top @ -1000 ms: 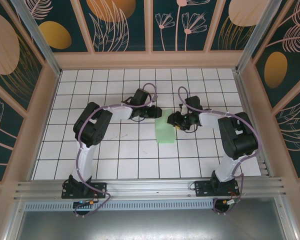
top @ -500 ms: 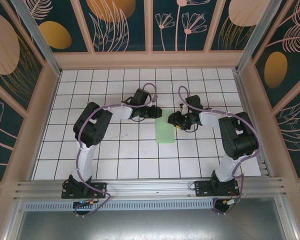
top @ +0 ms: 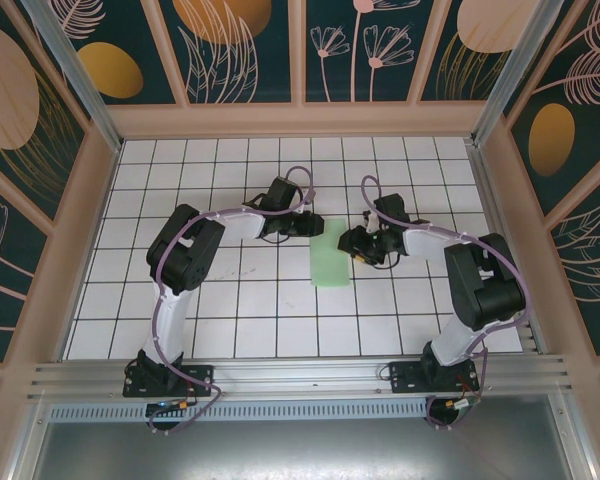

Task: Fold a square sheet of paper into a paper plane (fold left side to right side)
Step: Fold the triangle a second time at the center of the table.

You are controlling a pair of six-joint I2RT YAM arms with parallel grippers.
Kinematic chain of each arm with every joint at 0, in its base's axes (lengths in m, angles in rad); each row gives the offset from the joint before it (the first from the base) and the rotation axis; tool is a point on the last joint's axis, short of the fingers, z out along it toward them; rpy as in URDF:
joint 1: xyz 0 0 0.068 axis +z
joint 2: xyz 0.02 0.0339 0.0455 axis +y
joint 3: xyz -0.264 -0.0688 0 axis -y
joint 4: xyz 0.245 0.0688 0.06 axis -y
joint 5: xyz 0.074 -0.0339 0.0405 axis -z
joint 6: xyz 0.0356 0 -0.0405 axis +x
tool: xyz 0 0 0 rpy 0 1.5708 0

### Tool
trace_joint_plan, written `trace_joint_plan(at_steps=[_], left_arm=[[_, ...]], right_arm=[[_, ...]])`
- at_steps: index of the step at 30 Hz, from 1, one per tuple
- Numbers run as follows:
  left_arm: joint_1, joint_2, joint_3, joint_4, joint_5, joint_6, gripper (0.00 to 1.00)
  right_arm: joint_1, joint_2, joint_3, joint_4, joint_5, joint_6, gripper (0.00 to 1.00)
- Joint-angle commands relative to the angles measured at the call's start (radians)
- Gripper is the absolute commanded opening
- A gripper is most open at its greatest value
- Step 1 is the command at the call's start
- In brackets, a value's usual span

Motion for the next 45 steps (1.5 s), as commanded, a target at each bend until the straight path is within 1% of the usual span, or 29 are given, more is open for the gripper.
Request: trace_joint_plan(at_steps=[1, 10, 17, 21, 27, 31, 34, 38, 45], left_arm=[[-0.002, 0.022, 0.002, -0.014, 0.024, 0.014, 0.37], [-0.003, 0.02, -0.003, -0.014, 0.023, 0.013, 0.37], [-0.002, 0.018, -0.003, -0.015, 0.025, 0.015, 0.37], [-0.003, 0.019, -0.005, -0.014, 0.025, 0.015, 0.37], [-0.002, 0.018, -0.005, -0.013, 0.025, 0.013, 0.37], [-0.003, 0.013, -0.006, -0.013, 0.023, 0.015, 0.37], [-0.002, 0.009, -0.007, -0.014, 0.022, 0.016, 0.37], [-0.003, 0.009, -0.007, -0.013, 0.022, 0.015, 0.38], [-0.003, 0.003, -0.012, -0.002, 0.027, 0.014, 0.38]], right_arm=[[0.0, 0.022, 0.06, 0.029, 0.045, -0.04, 0.52], [-0.009, 0.124, 0.135, 0.106, 0.02, -0.095, 0.55], [-0.01, 0.166, 0.146, 0.133, -0.025, -0.1, 0.56], [-0.011, 0.157, 0.127, 0.147, -0.07, -0.093, 0.54], [-0.015, 0.119, 0.096, 0.127, -0.079, -0.093, 0.49], [-0.018, 0.098, 0.082, 0.108, -0.083, -0.101, 0.44], [-0.023, 0.083, 0.068, 0.102, -0.08, -0.111, 0.43], [-0.026, 0.074, 0.039, 0.144, -0.154, -0.098, 0.43], [-0.03, 0.05, 0.011, 0.176, -0.156, -0.079, 0.43]])
